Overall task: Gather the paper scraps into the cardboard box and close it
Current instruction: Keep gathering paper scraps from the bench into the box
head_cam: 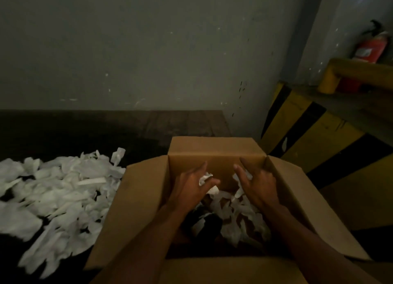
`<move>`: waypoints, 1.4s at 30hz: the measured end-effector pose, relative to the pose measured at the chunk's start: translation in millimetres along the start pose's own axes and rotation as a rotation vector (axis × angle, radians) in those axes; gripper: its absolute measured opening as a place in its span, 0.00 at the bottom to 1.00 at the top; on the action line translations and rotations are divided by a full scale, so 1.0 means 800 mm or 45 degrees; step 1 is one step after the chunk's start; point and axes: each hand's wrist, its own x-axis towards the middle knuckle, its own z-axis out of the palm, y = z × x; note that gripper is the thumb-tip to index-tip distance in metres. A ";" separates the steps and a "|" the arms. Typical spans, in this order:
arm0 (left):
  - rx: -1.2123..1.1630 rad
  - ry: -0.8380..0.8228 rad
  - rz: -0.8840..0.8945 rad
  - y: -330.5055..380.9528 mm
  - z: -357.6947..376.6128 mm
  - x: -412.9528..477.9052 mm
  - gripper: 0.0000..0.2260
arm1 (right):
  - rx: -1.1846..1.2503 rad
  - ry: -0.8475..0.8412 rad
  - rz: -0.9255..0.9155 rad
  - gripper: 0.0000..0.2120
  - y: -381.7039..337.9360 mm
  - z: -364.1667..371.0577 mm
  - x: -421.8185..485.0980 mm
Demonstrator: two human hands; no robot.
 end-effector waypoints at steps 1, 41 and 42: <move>0.037 -0.021 -0.016 0.000 0.005 0.000 0.34 | -0.009 -0.030 0.007 0.27 0.005 0.005 0.001; -0.251 0.671 -0.145 -0.051 -0.104 -0.083 0.20 | 0.414 -0.069 -0.251 0.20 -0.146 0.095 -0.031; -0.231 0.701 -0.153 -0.065 -0.120 -0.095 0.21 | 0.431 -0.104 -0.261 0.20 -0.165 0.104 -0.038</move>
